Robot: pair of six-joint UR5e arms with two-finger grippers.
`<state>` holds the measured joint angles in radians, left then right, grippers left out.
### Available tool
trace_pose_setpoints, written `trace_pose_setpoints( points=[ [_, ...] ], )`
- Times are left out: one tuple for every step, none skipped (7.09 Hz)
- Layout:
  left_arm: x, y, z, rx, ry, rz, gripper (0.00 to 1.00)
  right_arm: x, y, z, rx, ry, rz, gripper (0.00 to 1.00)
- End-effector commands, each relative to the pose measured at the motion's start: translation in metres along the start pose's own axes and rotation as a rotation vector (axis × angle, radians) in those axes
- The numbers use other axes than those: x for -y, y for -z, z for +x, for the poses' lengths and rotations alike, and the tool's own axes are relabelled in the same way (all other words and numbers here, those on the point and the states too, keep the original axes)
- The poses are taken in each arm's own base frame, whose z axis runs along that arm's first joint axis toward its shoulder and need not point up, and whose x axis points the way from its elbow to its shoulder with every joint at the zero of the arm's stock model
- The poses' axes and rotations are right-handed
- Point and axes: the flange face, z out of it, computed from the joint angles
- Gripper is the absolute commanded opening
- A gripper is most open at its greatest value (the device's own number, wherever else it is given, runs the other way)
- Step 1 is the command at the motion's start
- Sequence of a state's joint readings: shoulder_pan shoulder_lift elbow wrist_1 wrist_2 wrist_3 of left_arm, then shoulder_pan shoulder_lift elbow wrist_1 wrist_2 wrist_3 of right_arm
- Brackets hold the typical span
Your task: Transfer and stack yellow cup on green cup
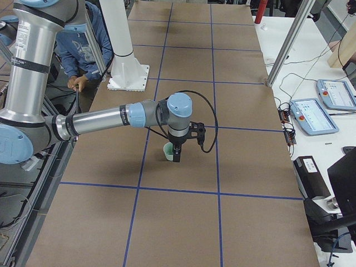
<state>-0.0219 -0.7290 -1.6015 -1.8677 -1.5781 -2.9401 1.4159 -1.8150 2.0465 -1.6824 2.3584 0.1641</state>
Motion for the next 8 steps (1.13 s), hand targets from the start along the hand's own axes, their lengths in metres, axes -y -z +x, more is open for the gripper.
trace_pose_setpoints(
  points=[
    [0.013,-0.014,0.023,-0.233,-0.116,0.078,0.12,0.004,0.007,-0.004,0.0,0.01,0.018,1.0],
    [0.008,-0.002,0.033,-0.351,-0.149,0.038,0.12,0.004,0.009,-0.001,-0.005,0.003,0.026,1.0],
    [0.005,0.011,0.046,-0.494,-0.158,0.02,0.12,0.007,0.008,0.0,-0.006,0.003,0.024,1.0],
    [-0.022,0.033,0.054,-0.526,-0.149,-0.033,0.12,0.007,0.007,0.0,-0.003,0.002,0.023,1.0],
    [-0.039,0.046,0.061,-0.546,-0.135,-0.053,0.12,0.007,0.005,0.001,0.002,-0.003,0.018,1.0],
    [-0.042,0.042,0.066,-0.552,-0.16,0.042,0.11,0.019,0.003,0.002,0.004,-0.003,0.018,1.0],
    [-0.043,0.035,0.067,-0.503,-0.206,0.141,0.1,0.022,-0.003,0.006,0.005,-0.011,0.009,1.0],
    [-0.043,0.03,0.067,-0.475,-0.202,0.165,0.09,0.022,-0.005,0.008,0.008,-0.016,0.004,1.0]
  ],
)
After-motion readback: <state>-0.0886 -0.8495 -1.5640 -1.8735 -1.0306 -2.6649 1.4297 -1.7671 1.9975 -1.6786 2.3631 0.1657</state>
